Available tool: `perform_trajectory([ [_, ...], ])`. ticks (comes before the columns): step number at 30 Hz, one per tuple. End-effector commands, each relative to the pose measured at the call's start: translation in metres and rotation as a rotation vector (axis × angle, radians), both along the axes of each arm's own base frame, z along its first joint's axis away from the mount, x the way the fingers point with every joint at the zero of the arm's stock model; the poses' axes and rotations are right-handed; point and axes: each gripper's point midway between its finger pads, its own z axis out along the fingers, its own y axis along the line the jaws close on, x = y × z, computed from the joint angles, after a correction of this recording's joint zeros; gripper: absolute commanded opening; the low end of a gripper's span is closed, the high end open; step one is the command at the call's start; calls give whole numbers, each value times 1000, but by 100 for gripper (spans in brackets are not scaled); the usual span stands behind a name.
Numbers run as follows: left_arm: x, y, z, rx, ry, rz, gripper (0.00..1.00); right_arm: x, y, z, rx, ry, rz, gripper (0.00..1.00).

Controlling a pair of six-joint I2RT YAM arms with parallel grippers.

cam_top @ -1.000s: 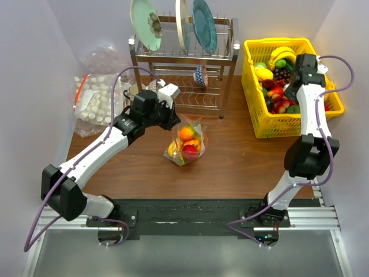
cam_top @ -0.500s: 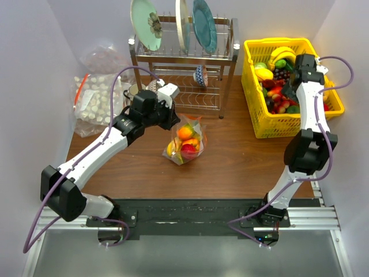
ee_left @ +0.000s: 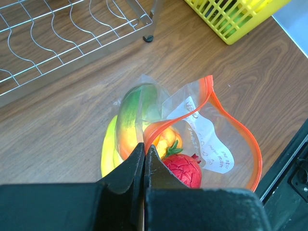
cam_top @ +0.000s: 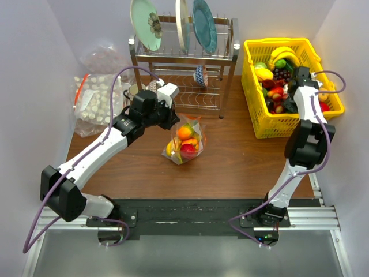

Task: Place the food in the zip-top bag and seal the zipper
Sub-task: Pick up the fake fruit from the bin, then place the fake fruit in the zipper food storage bag.

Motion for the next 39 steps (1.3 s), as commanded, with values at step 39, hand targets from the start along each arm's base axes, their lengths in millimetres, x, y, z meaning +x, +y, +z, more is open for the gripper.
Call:
perform_trajectory([
  [39, 8, 3, 8, 2, -50, 17, 0, -54, 289, 247, 674, -899, 1143, 26],
])
